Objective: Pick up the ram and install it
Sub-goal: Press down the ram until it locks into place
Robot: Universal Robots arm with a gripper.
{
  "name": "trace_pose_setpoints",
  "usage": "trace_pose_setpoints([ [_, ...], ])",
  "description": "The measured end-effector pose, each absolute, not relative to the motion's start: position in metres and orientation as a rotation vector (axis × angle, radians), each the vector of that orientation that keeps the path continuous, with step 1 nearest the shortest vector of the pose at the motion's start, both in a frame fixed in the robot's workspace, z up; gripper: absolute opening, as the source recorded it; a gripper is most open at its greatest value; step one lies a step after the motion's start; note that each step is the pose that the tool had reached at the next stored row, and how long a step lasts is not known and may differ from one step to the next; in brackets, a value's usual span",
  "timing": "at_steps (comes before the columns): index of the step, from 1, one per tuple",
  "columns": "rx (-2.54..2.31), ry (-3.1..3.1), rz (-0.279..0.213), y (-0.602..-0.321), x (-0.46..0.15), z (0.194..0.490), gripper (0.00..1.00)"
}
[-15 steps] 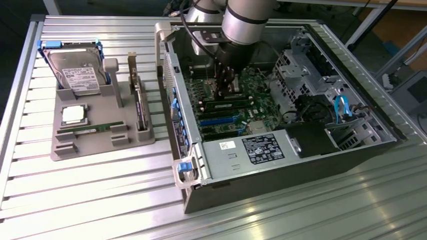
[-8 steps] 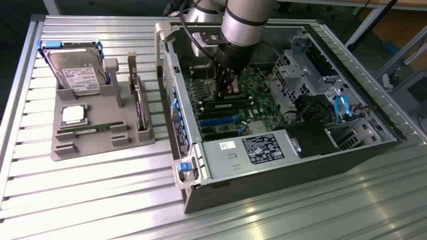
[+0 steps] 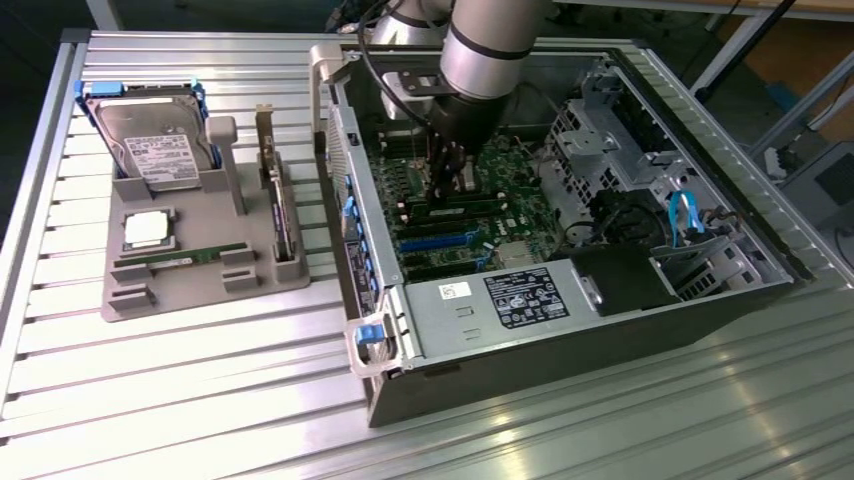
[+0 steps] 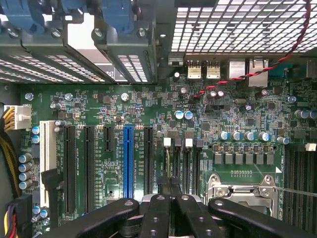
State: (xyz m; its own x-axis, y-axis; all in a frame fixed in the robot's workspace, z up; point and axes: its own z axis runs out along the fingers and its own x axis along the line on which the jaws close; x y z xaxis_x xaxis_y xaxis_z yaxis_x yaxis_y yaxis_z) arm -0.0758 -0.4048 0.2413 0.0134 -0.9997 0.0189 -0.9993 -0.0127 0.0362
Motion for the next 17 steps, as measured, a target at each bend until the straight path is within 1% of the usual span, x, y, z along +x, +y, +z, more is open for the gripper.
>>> trace_pose_setpoints([
  [17,2.208,-2.179,-0.019,-0.4048,-0.0759,0.2337,0.1],
])
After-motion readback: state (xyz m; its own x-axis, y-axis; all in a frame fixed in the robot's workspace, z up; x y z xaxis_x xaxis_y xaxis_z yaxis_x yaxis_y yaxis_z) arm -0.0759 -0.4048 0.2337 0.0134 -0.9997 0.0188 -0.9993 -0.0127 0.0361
